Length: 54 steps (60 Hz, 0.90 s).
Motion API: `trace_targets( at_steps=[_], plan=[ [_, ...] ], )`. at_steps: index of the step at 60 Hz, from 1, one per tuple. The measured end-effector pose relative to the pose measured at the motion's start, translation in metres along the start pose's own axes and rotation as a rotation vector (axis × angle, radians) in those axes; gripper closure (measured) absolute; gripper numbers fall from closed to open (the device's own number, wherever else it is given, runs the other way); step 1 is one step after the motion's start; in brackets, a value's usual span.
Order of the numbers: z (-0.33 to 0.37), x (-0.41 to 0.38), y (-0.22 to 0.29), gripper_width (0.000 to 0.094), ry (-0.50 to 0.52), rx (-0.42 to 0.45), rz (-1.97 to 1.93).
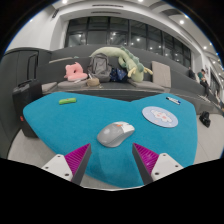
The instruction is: Arrange mouse
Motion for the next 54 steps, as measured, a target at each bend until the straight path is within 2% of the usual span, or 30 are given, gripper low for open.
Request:
trace_targets(
  at_steps=[40, 50, 54],
  plan=[
    [-0.12, -0.001, 0.011, 0.0079, -0.028, -0.102, -0.081],
    [-0.132, -0.008, 0.015, 0.0084, 0.002, -0.109, -0.073],
    [-0.134, -0.01, 0.016, 0.0118, 0.025, -0.116, -0.064]
  ],
)
Point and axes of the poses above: the point between the fingertips, and its own axes, seen from behind it with the camera up: x to the right, y up, z backward, against the way the camera looks, the point moved 6 cm from there along z, backward, against the way the camera looks, and after that the axes turned 12 degrees about x, right-handed, at the moved point
